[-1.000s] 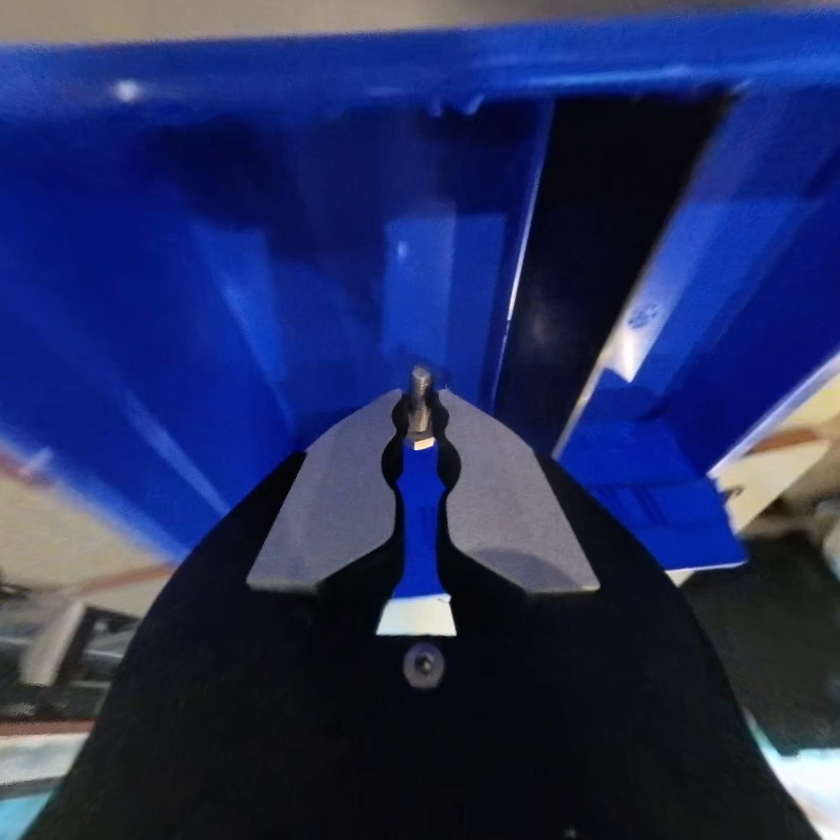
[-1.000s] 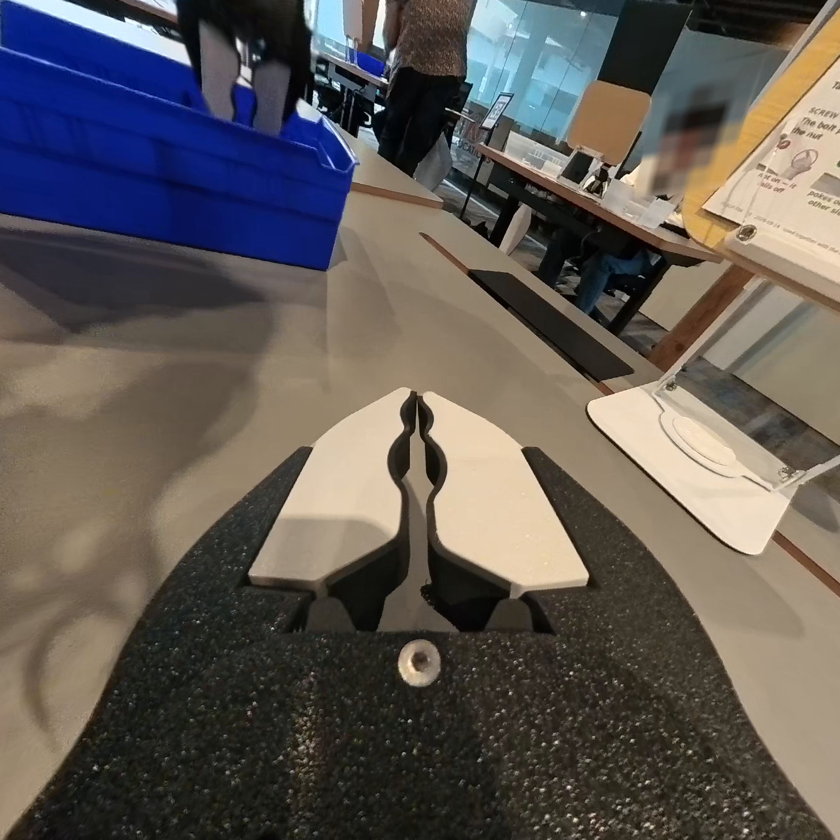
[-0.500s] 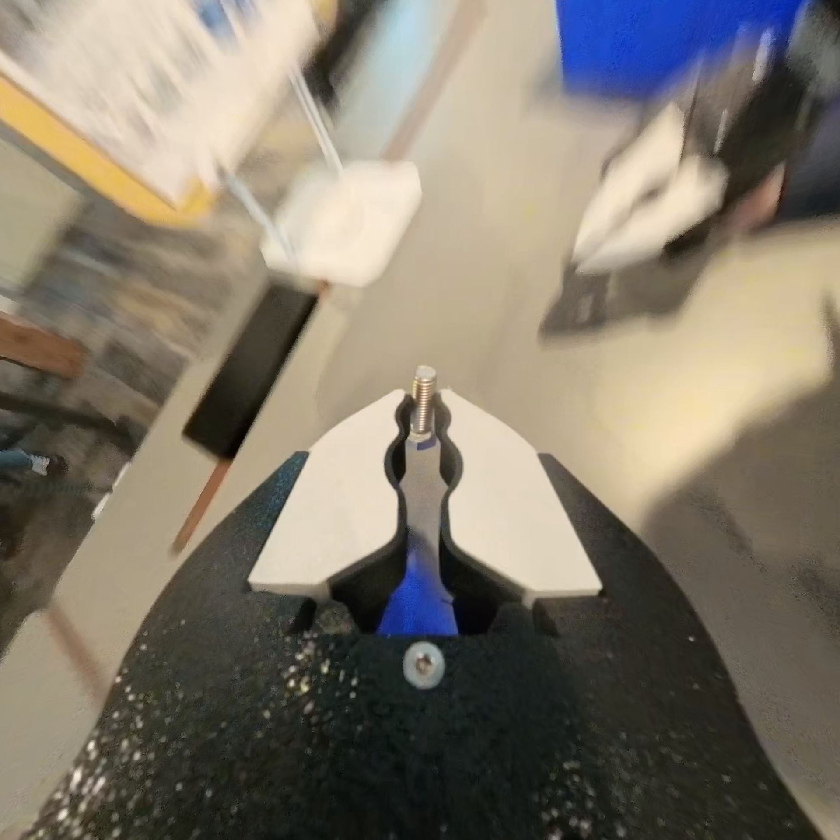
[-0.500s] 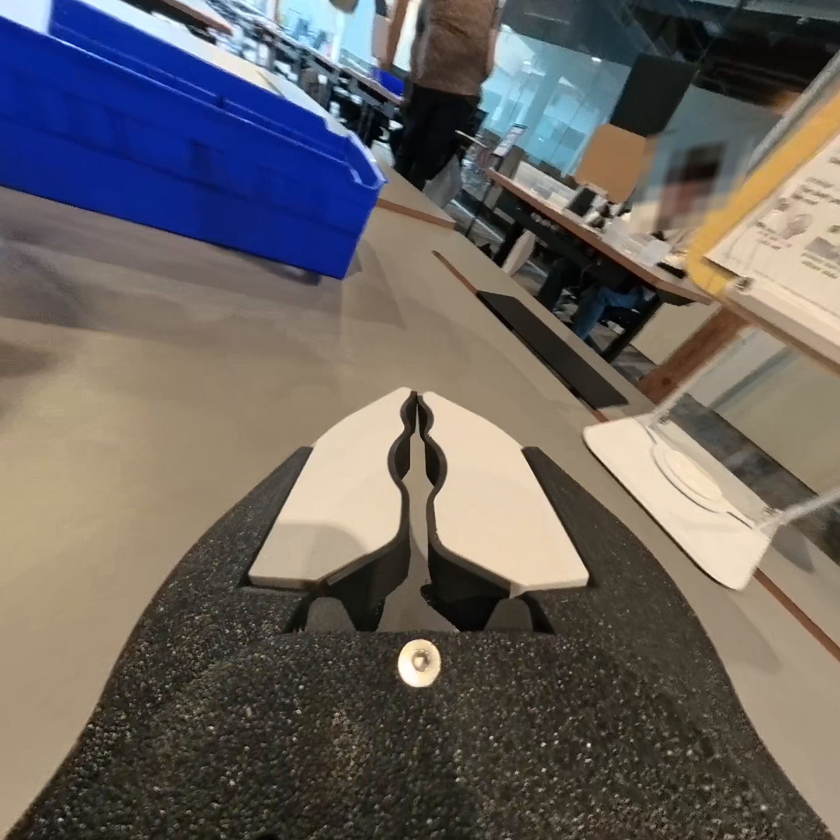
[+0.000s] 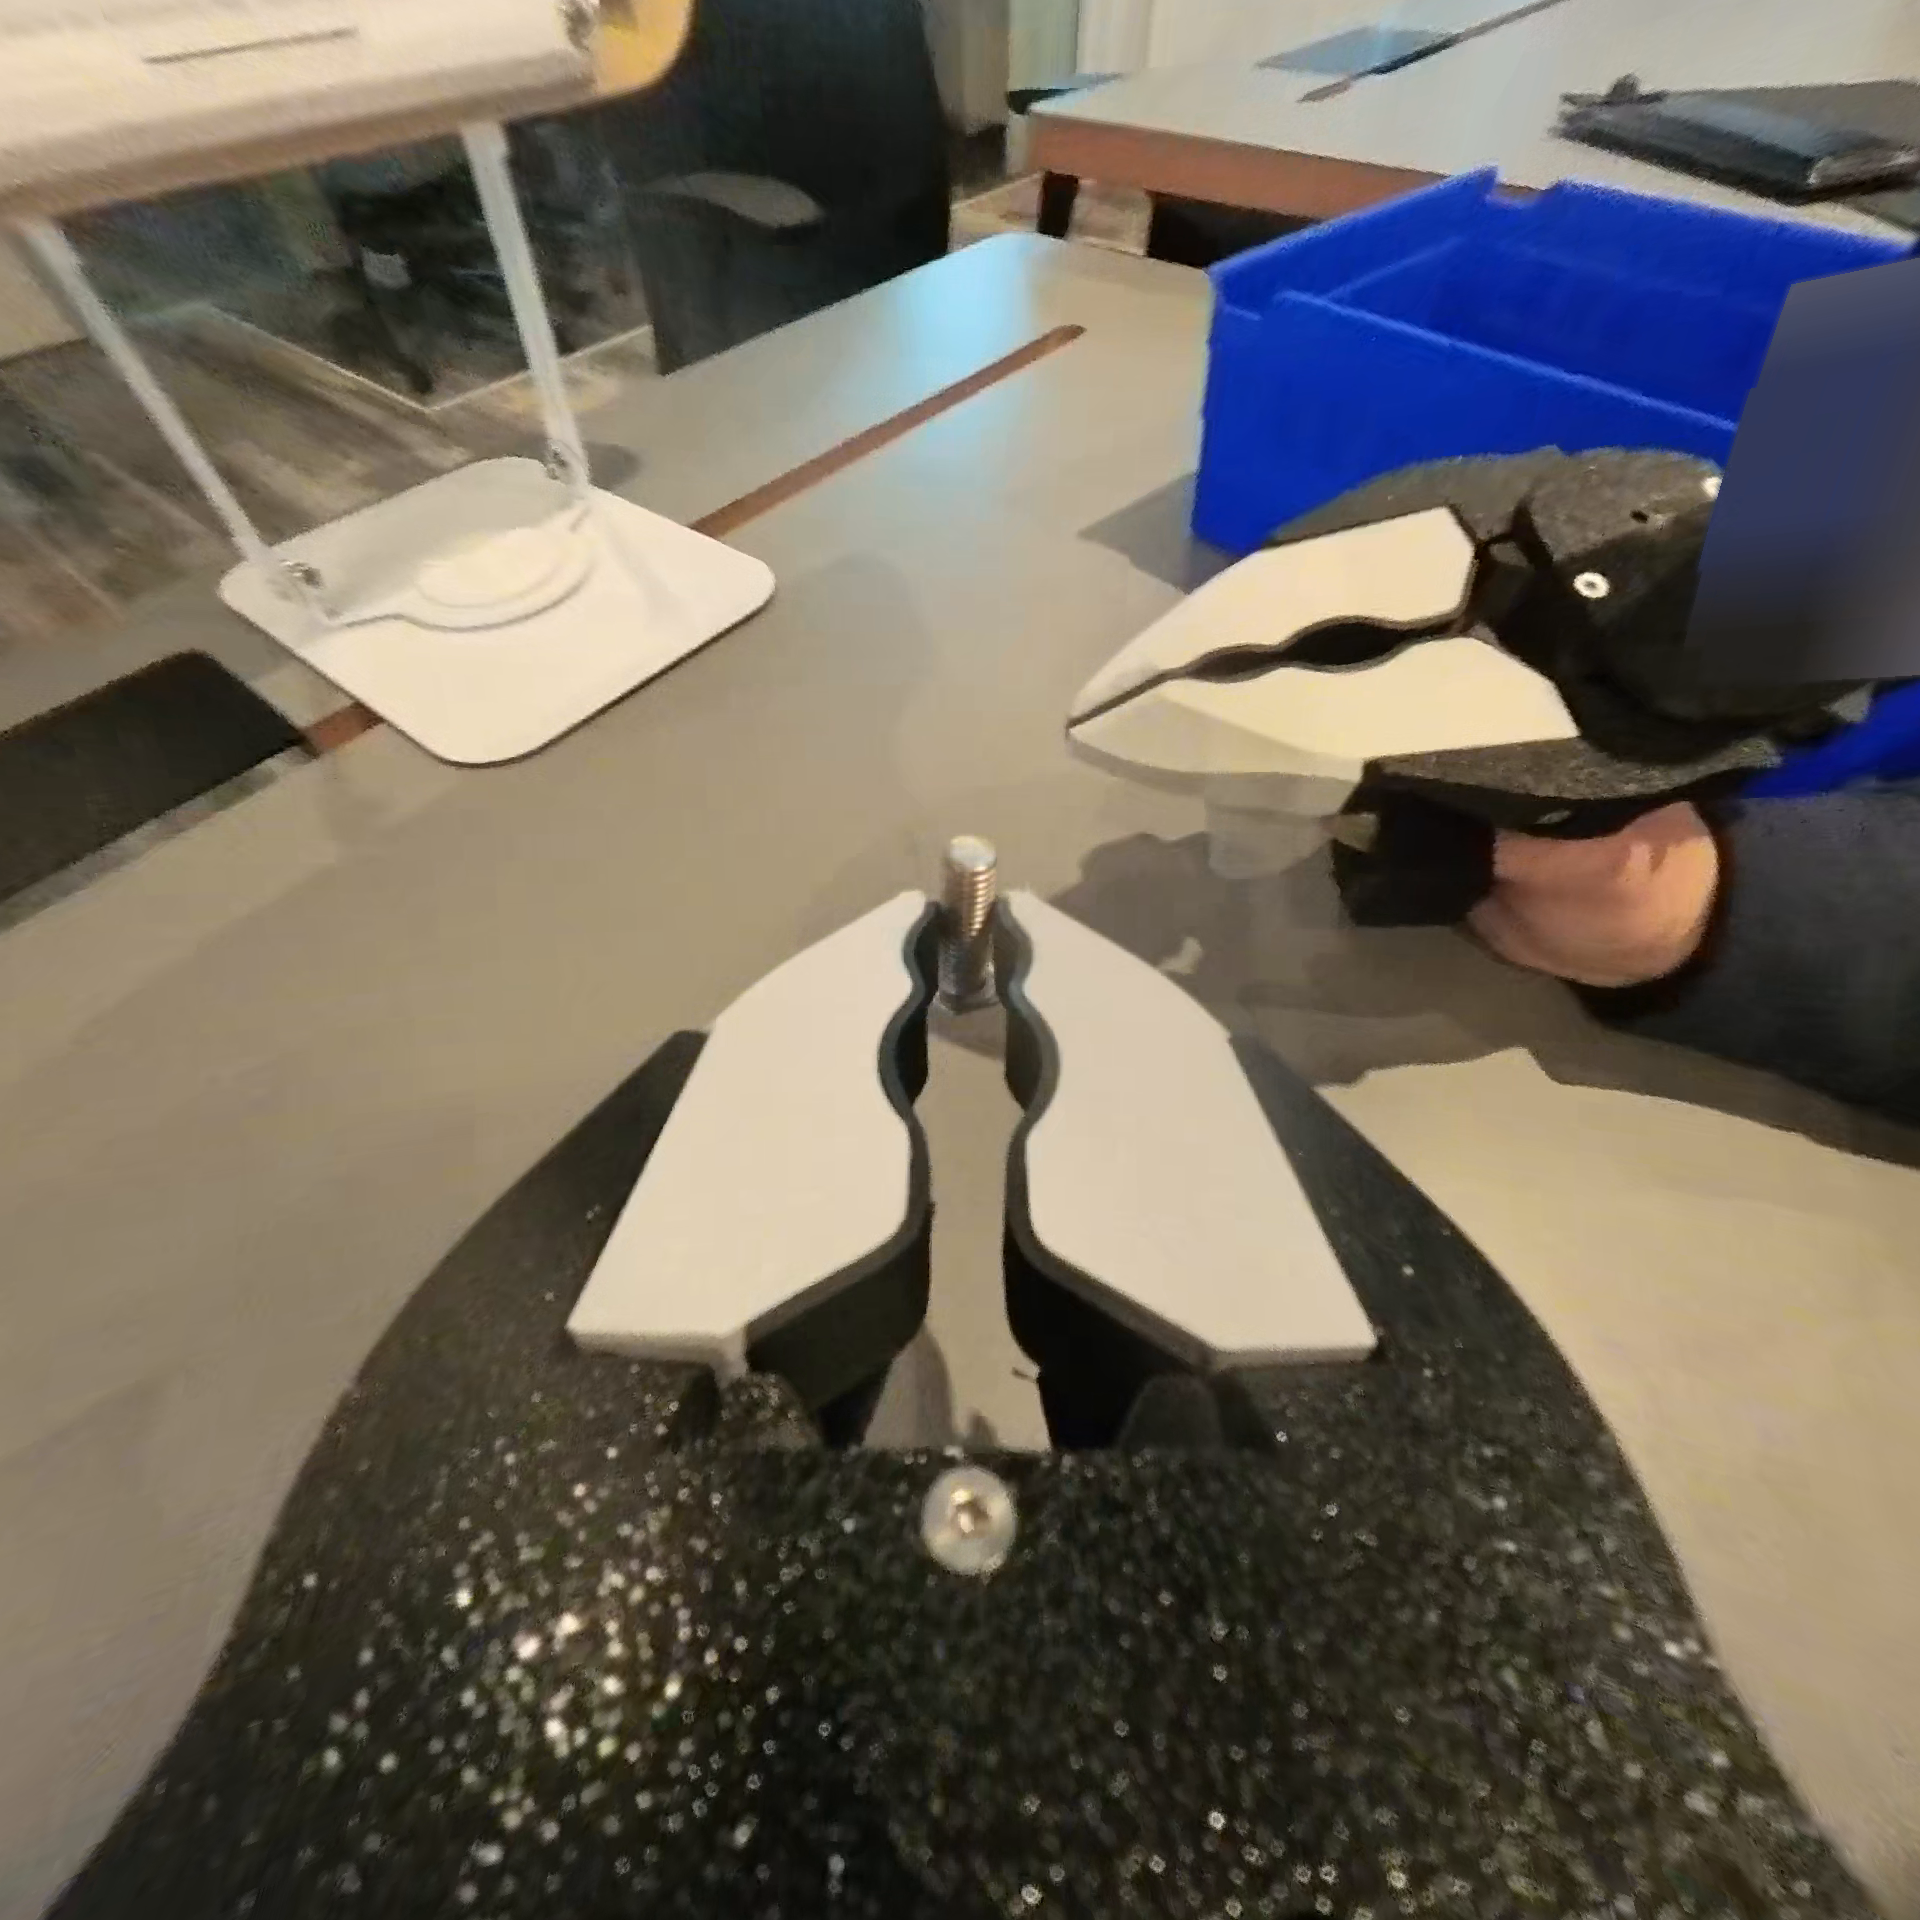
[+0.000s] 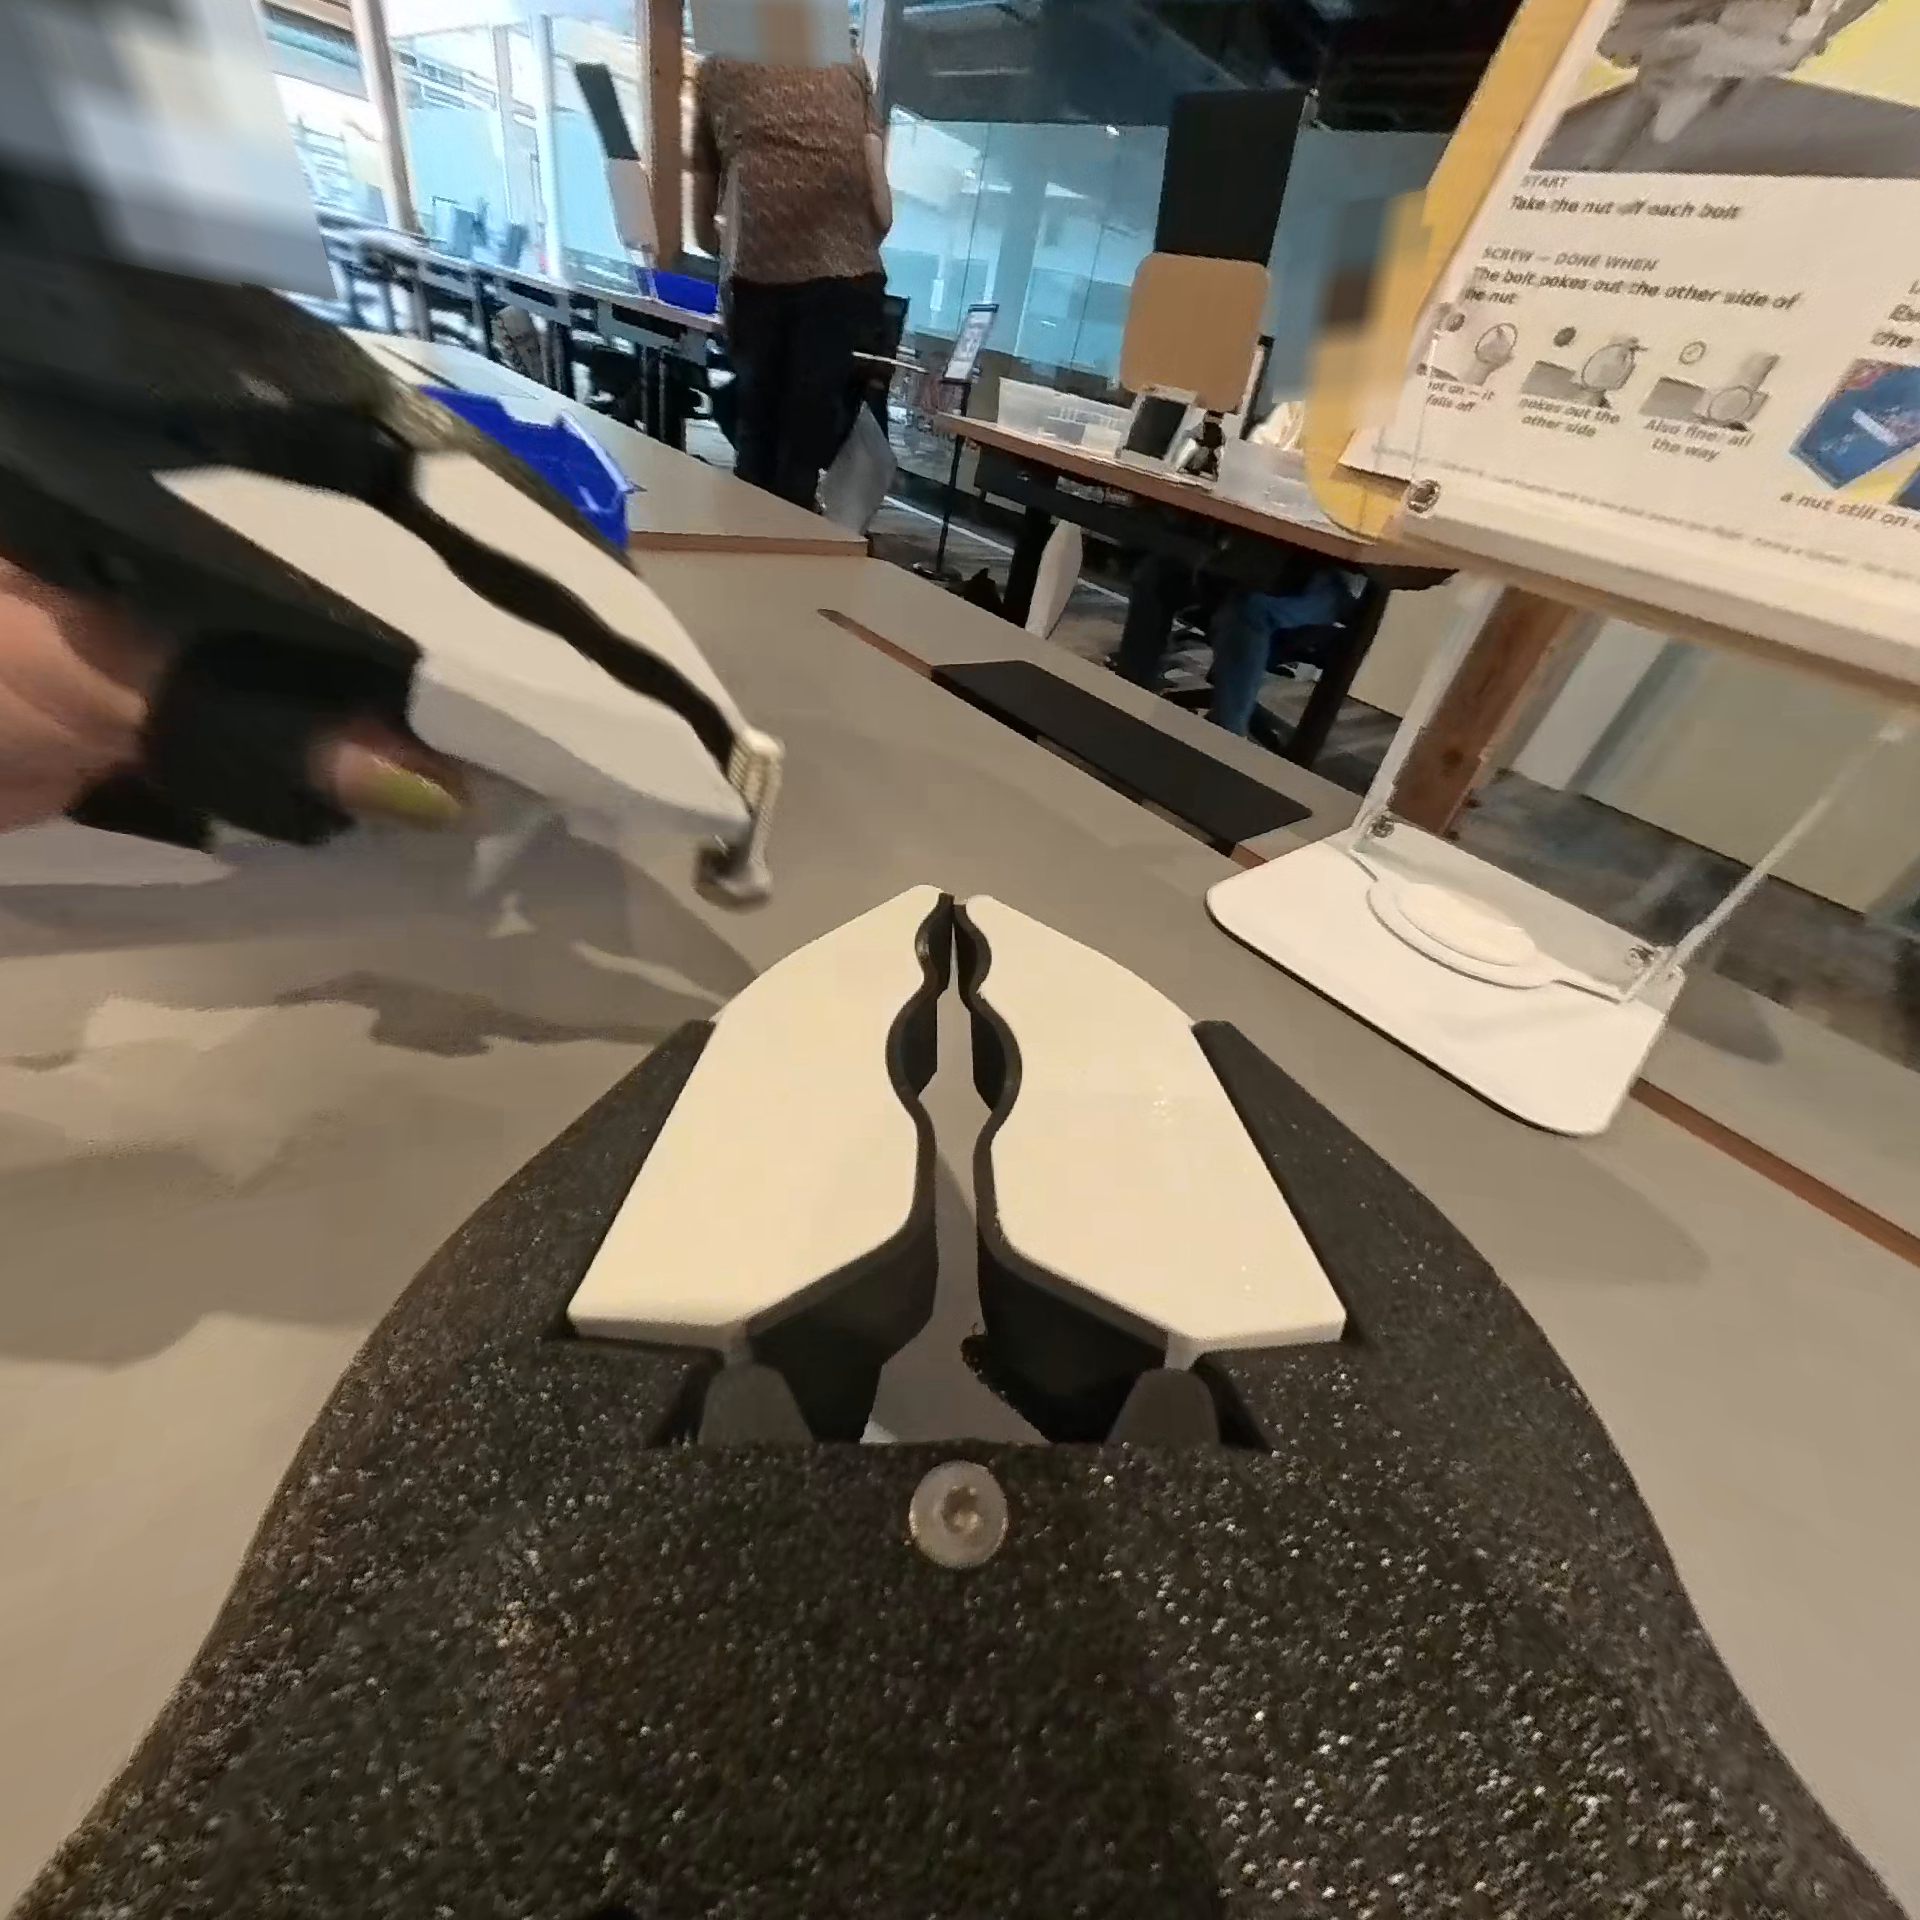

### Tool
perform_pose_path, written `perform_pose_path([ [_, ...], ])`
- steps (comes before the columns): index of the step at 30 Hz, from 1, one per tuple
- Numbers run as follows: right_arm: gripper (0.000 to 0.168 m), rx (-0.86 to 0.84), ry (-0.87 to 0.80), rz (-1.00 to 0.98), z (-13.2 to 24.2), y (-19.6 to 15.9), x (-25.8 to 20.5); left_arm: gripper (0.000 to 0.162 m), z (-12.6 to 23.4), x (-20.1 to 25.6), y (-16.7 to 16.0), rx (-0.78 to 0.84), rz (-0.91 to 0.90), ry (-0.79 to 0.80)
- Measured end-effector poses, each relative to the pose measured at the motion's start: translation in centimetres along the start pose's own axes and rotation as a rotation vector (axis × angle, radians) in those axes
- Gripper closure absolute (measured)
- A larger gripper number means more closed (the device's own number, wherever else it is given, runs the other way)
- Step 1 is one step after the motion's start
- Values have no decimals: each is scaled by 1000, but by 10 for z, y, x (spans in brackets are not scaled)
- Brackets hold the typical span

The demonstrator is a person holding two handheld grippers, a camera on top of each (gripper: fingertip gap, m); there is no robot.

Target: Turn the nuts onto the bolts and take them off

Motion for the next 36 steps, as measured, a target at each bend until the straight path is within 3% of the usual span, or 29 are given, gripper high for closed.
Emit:
perform_pose_path([
  [7, 156, 90, 224, -47, 2, 8, -18, 153, -13, 13, -11, 86, -105, -119],
  [11, 153, 73, 318, -155, -2, 4, -16, 153, -19, 16, -17, 112, -156, -100],
  [24, 163, 36, 201, -193, -6, -1, -1, 152, -40, 2, -49, -200, -62, -81],
  [31, 164, 32, 202, -174, -7, 0, -3, 152, -39, -3, -54, -235, 14, -95],
  [36, 164, 29, 202, -165, -7, 0, -4, 144, -38, 1, -57, -246, -39, -74],
])
Point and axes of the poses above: each gripper's, where its closed fingertips meet, z back along the fingers, y out of its top, x = y × z across the jaws, the point moved 4 cm from there along z, back along the fingers, and after that the axes turned 10 degrees about -x, right-handed, at the moved point
